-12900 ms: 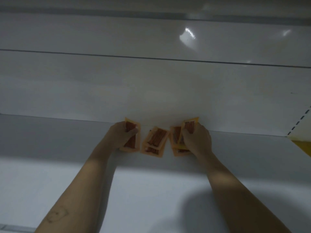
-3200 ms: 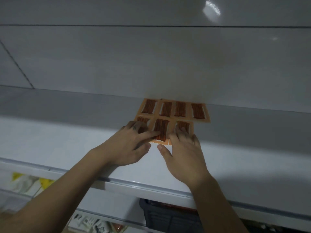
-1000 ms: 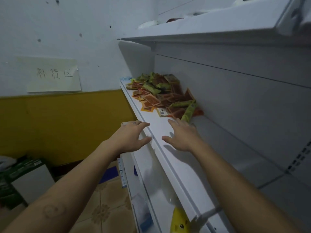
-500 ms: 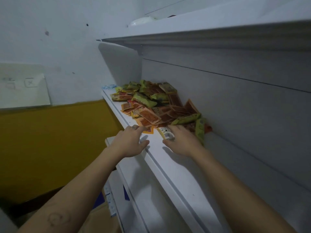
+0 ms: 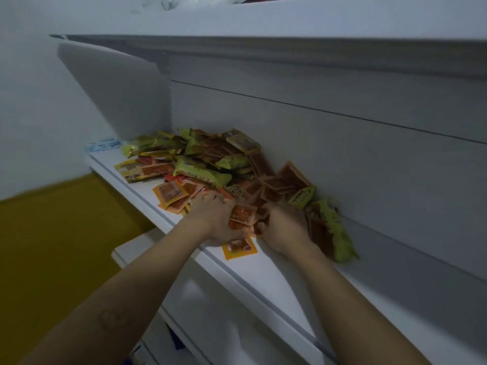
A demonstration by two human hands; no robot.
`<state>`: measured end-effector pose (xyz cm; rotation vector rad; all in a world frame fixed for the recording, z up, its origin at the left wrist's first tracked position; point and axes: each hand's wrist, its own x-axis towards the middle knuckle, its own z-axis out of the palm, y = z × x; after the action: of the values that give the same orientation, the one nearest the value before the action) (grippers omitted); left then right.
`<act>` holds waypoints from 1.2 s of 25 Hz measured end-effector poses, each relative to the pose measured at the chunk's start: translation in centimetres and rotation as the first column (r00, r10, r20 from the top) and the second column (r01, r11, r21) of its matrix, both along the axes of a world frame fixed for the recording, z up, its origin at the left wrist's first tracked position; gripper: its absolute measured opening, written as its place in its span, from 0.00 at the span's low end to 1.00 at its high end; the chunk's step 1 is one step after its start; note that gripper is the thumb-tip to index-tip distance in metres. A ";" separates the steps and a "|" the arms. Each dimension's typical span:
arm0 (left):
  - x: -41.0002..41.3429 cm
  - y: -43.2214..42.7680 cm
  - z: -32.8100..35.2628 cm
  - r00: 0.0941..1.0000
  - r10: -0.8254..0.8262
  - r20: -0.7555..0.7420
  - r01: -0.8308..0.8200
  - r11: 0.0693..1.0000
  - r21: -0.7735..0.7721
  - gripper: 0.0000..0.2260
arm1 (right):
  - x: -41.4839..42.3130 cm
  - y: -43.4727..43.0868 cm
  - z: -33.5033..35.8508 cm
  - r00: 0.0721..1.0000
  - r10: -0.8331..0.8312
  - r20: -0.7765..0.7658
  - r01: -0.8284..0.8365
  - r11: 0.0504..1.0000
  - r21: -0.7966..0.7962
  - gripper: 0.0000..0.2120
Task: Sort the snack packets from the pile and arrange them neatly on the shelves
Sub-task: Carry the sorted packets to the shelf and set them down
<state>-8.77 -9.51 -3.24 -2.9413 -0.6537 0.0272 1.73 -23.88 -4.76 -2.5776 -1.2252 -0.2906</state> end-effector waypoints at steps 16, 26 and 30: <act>3.5 0.2 0.6 0.997 -0.065 0.041 0.071 0.982 -0.177 0.34 | -1.2 0.8 -2.2 0.952 -0.039 -0.304 0.136 0.943 0.304 0.17; 3.9 -0.2 1.6 0.965 0.017 0.261 0.129 0.837 -0.531 0.28 | -0.3 0.8 -3.0 0.923 0.049 -0.382 0.149 0.869 0.471 0.20; 4.2 -0.5 2.3 0.857 0.153 0.492 0.241 0.725 -0.645 0.16 | -0.4 0.4 -0.9 0.800 0.153 -0.581 0.337 0.685 0.646 0.18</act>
<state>-4.58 -9.96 -0.93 -3.7355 -0.7589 -0.7200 1.37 -23.52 -5.71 -1.7865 -0.5482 0.0406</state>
